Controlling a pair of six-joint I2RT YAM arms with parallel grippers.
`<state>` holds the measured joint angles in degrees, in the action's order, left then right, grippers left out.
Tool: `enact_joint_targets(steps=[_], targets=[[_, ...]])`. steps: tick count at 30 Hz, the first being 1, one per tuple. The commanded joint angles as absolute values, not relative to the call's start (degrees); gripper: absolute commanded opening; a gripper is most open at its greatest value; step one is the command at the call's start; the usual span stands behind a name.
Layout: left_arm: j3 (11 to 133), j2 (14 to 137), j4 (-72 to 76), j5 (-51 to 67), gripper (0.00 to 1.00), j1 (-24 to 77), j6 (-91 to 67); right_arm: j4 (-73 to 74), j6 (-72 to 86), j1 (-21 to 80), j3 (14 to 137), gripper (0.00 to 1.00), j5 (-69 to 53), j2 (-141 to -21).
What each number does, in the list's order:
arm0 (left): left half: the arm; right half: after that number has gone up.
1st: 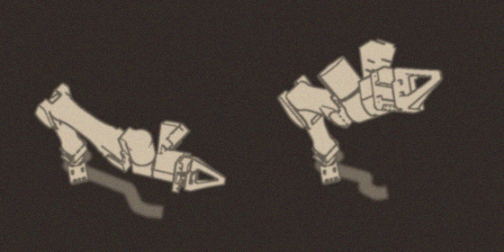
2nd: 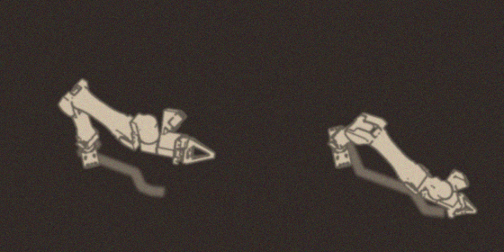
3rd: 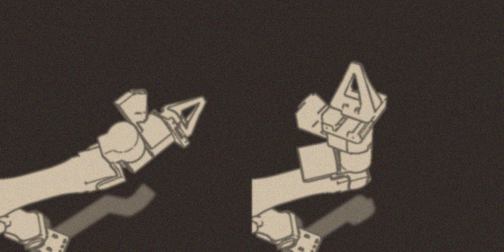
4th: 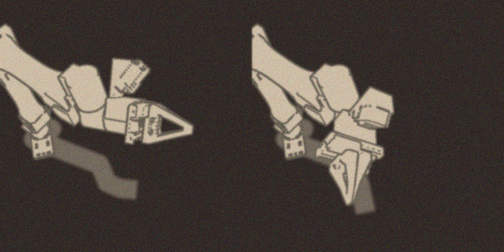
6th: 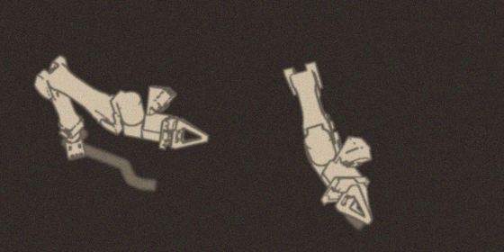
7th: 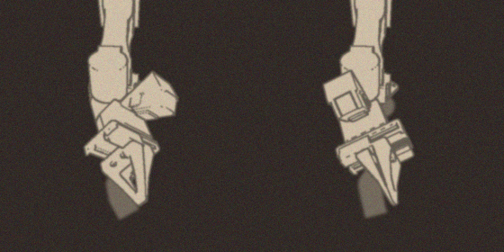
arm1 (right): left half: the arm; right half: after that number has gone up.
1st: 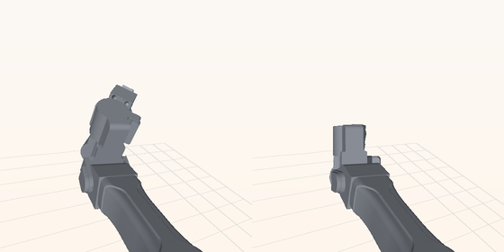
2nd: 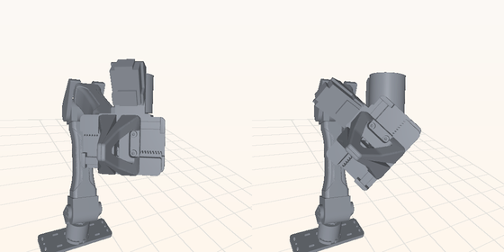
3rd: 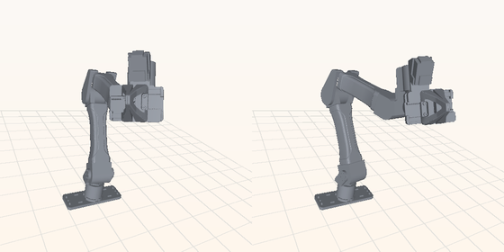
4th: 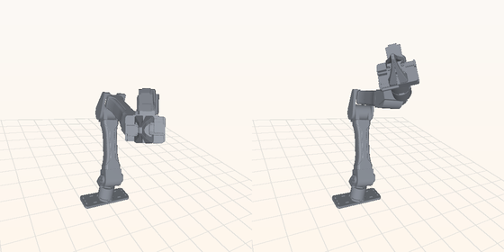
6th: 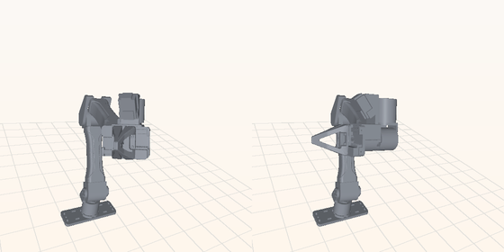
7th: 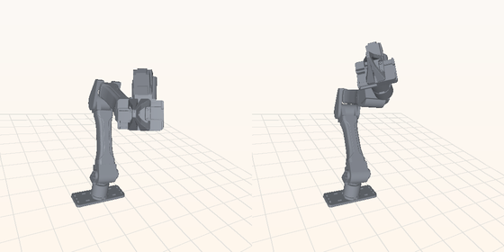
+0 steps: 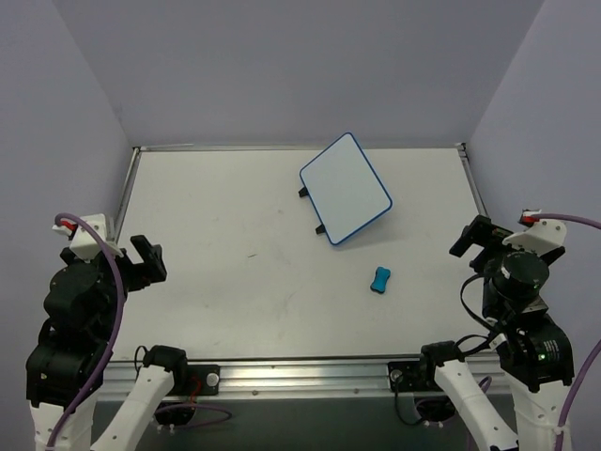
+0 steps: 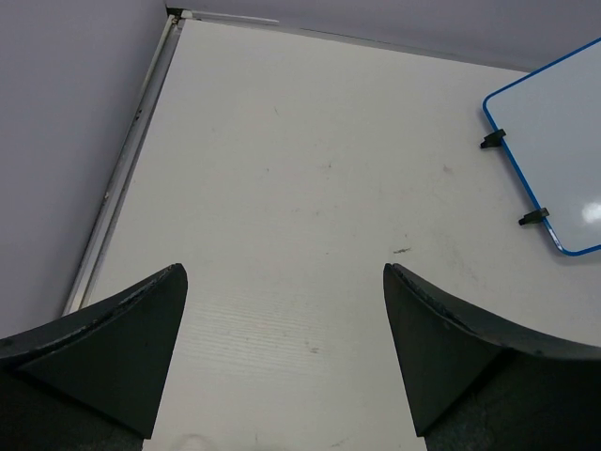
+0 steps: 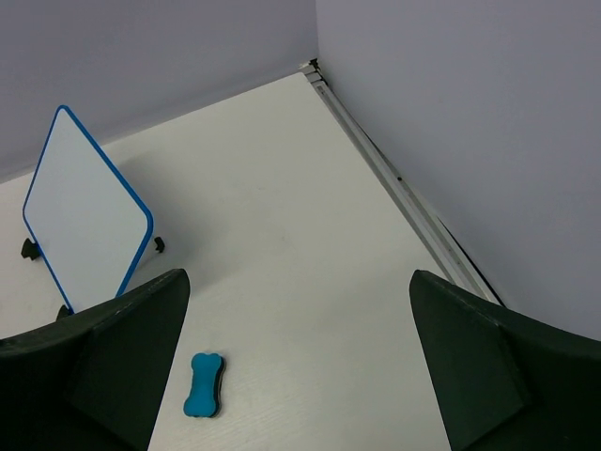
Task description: Erase the whiteboard
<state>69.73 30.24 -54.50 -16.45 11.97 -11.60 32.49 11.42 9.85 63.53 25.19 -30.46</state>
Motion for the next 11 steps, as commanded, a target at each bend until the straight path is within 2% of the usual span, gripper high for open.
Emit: enact_joint_targets(steps=[1, 11], targets=[[69.43, 30.41, -50.81, -14.86, 0.94, 12.22, -10.81, 32.79, 9.06, 10.28, 64.07, 1.0, 22.51, -30.5], [68.99, 29.53, -48.34, -12.92, 0.94, 12.22, -11.08, 33.66, 8.26, 10.2, 65.04, 1.0, 21.8, -32.6]])
